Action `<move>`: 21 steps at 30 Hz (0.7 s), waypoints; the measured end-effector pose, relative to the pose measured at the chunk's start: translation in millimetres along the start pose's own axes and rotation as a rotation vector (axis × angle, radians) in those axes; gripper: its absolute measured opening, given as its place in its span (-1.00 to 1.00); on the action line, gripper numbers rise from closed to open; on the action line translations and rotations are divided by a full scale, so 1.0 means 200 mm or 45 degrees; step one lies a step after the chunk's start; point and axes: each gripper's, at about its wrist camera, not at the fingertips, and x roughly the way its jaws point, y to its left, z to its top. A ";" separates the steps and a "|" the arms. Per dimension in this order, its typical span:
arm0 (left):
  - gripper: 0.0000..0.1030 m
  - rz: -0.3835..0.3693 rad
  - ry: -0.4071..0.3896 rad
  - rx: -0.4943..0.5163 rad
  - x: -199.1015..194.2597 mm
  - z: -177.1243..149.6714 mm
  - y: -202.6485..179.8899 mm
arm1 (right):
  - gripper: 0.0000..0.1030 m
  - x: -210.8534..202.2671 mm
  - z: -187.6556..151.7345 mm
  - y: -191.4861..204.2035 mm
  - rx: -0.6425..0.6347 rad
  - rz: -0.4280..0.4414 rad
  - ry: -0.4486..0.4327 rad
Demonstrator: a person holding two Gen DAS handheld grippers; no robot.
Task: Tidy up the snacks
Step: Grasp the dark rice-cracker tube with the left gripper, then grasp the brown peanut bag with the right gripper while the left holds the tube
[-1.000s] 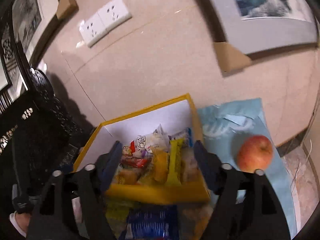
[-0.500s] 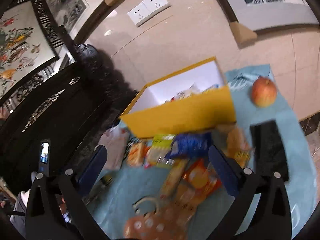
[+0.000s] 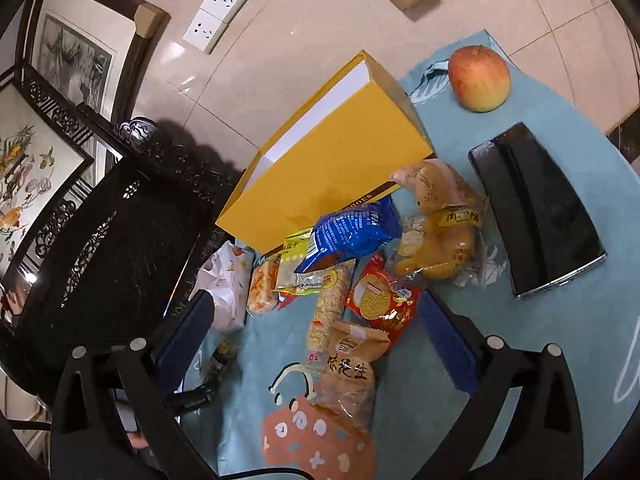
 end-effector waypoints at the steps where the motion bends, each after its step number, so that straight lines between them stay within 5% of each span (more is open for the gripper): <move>1: 0.88 -0.010 0.004 -0.007 0.03 0.00 0.01 | 0.97 -0.01 0.00 0.02 -0.019 -0.002 -0.014; 4: 0.94 -0.118 0.079 -0.195 0.15 0.01 0.09 | 0.97 -0.02 0.00 0.03 -0.034 0.008 -0.016; 6: 0.65 -0.212 0.103 -0.261 0.15 0.00 0.13 | 0.97 0.00 -0.01 0.00 0.020 0.018 0.030; 8: -0.18 -0.305 0.066 -0.169 0.10 0.00 0.08 | 0.97 0.03 -0.02 -0.02 0.055 0.038 0.074; 10: -0.42 -0.327 0.049 -0.103 0.06 -0.02 0.03 | 0.97 0.04 -0.02 -0.02 0.051 0.013 0.079; 15: -0.47 -0.573 0.039 -0.052 -0.08 -0.10 -0.08 | 0.97 0.07 -0.03 -0.06 0.073 -0.041 0.098; 21: -0.43 -0.784 -0.092 -0.011 -0.33 -0.18 -0.18 | 0.97 0.09 -0.02 -0.07 0.042 -0.065 0.148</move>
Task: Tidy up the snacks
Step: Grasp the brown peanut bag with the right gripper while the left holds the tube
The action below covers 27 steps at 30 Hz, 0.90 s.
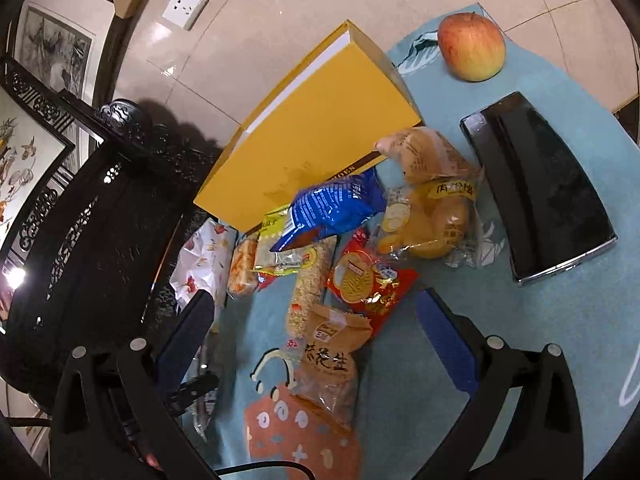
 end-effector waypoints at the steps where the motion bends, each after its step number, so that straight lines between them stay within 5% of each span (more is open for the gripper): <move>1: -0.42 -0.007 -0.022 0.015 -0.01 -0.03 -0.04 | 0.97 0.00 0.00 0.00 -0.006 -0.005 0.001; 14: -0.35 -0.037 -0.056 0.054 0.17 -0.11 -0.04 | 0.94 0.14 -0.24 0.19 -0.310 -0.274 0.202; 18: -0.32 -0.037 -0.065 0.071 0.18 -0.13 -0.04 | 0.45 0.25 -0.30 0.27 -0.439 -0.411 0.233; 19: -0.30 -0.031 -0.068 0.085 0.18 -0.13 -0.05 | 0.02 0.28 -0.32 0.29 -0.475 -0.432 0.253; 20: -0.30 -0.028 -0.069 0.091 0.18 -0.13 -0.05 | -0.20 0.29 -0.33 0.32 -0.538 -0.471 0.233; 22: -0.30 -0.036 -0.067 0.087 0.18 -0.13 -0.05 | -0.37 0.29 -0.35 0.33 -0.553 -0.422 0.246; 27: -0.31 -0.059 -0.071 0.097 0.14 -0.11 -0.04 | -0.40 0.10 -0.29 0.36 -0.505 -0.304 0.122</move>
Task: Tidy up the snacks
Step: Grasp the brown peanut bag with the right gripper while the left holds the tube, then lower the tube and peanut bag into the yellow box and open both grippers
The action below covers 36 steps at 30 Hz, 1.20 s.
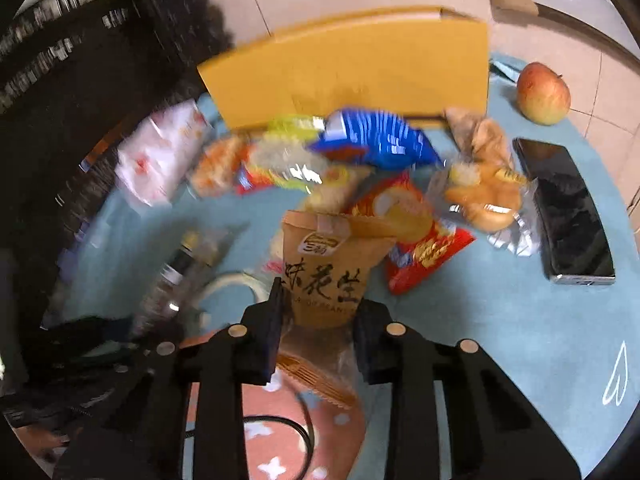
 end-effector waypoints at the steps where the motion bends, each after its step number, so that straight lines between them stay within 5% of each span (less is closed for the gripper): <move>1: -0.31 0.003 -0.012 0.002 -0.02 0.01 0.00 | -0.40 -0.04 0.01 -0.01 -0.001 0.011 -0.022; 12: -0.31 -0.006 -0.121 0.063 -0.25 0.19 -0.14 | -0.40 -0.32 0.16 -0.03 -0.019 0.053 -0.208; 21: -0.31 -0.030 -0.237 0.117 -0.42 0.58 -0.32 | -0.40 -0.51 0.49 -0.09 -0.099 -0.037 -0.389; 27: -0.31 -0.177 -0.333 0.028 -0.42 0.95 -0.40 | -0.39 -0.46 0.74 -0.15 -0.083 -0.114 -0.512; 36: -0.31 -0.164 -0.298 -0.023 -0.10 1.31 -0.43 | -0.39 -0.11 0.99 -0.28 -0.045 -0.093 -0.473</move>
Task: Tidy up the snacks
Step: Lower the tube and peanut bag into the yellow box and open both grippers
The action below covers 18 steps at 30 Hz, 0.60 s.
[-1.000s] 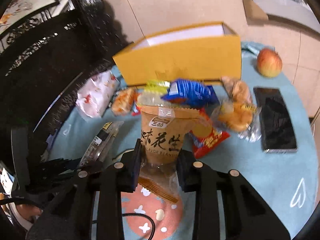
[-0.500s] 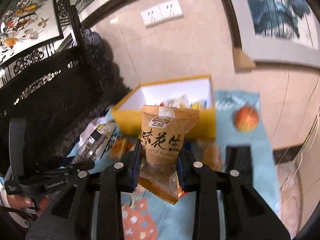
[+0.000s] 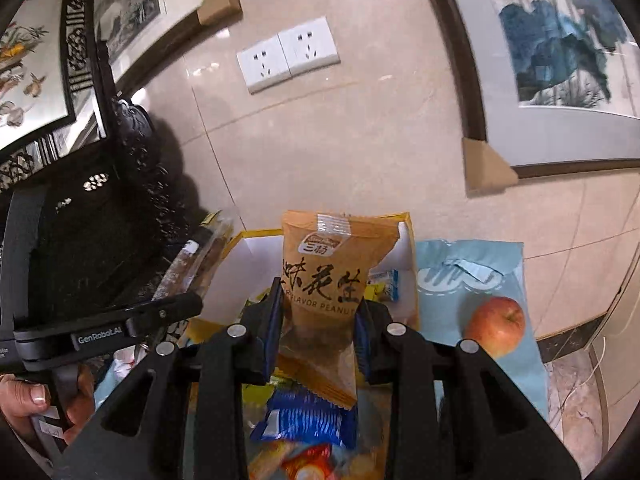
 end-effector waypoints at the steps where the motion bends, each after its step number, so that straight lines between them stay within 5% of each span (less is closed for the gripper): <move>1: -0.31 -0.002 -0.003 -0.005 0.04 0.02 0.01 | -0.39 0.06 0.00 -0.02 -0.003 -0.015 0.010; 4: -0.26 0.001 0.019 -0.038 0.18 0.06 0.05 | -0.38 0.20 0.00 -0.06 0.027 -0.021 0.047; 6: 0.03 -0.015 0.036 -0.053 0.26 0.09 0.07 | -0.33 0.29 0.00 -0.08 0.021 -0.024 0.070; 7: 0.34 -0.002 0.024 -0.066 0.28 0.09 0.07 | -0.30 0.32 -0.01 -0.07 0.001 -0.053 0.090; 8: 0.50 0.013 0.008 -0.064 0.28 0.09 0.07 | -0.10 0.35 -0.02 -0.07 -0.020 -0.127 0.097; 10: 0.60 0.021 -0.029 -0.024 0.27 0.09 0.06 | 0.22 0.32 -0.04 -0.05 -0.061 -0.196 0.035; 16: 0.72 0.068 -0.019 -0.003 0.22 0.03 0.10 | 0.30 0.20 -0.09 -0.06 0.005 -0.109 0.022; 18: 0.75 0.062 -0.008 -0.041 0.18 -0.01 0.13 | 0.65 0.15 -0.12 -0.05 0.014 -0.100 0.039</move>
